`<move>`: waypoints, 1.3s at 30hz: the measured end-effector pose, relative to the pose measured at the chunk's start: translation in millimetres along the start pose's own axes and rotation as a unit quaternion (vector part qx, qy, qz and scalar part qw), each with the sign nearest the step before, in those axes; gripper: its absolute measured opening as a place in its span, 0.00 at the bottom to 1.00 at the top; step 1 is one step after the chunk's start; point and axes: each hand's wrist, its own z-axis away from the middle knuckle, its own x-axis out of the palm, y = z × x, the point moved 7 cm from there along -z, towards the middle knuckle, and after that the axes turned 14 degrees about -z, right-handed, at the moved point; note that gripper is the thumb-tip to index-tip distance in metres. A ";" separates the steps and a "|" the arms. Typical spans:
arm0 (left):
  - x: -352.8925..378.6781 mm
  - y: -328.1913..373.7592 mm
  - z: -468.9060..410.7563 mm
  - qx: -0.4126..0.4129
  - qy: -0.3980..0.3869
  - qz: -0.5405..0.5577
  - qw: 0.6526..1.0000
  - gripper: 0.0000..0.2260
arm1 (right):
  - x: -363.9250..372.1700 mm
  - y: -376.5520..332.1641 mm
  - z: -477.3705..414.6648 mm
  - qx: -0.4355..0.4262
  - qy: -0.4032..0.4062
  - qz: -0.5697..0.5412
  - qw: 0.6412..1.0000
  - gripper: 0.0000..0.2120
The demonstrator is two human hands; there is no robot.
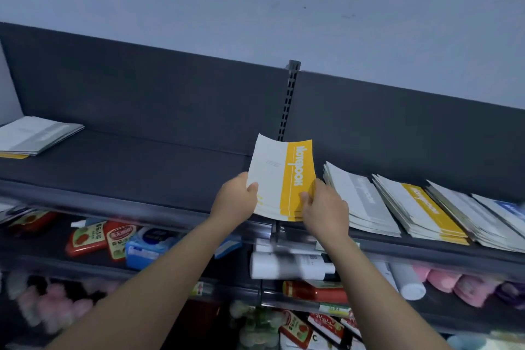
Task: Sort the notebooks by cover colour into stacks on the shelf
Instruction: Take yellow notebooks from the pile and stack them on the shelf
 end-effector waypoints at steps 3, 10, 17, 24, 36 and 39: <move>12.0 8.4 -18.2 0.006 -0.019 -0.030 0.999 0.11 | 3.4 11.9 -15.2 0.012 -0.001 0.037 0.999 0.11; 41.1 19.3 -62.3 0.027 -0.079 -0.110 0.990 0.11 | 18.5 31.2 -47.3 0.033 -0.024 0.134 0.990 0.15; 61.8 20.8 -78.6 0.058 -0.102 -0.213 0.970 0.12 | 39.1 46.0 -60.8 0.046 -0.083 0.223 0.970 0.13; 68.0 17.2 -78.8 0.030 -0.111 -0.259 0.959 0.12 | 45.3 49.1 -64.6 0.013 -0.118 0.277 0.953 0.17; 4.0 -2.1 -63.6 0.039 0.028 -0.366 0.929 0.17 | 39.5 -5.4 -73.8 -0.112 -0.050 0.103 0.987 0.20; -25.5 -21.4 -53.4 0.028 0.069 -0.428 0.901 0.19 | 52.1 -34.9 -69.9 -0.165 -0.060 0.042 0.984 0.23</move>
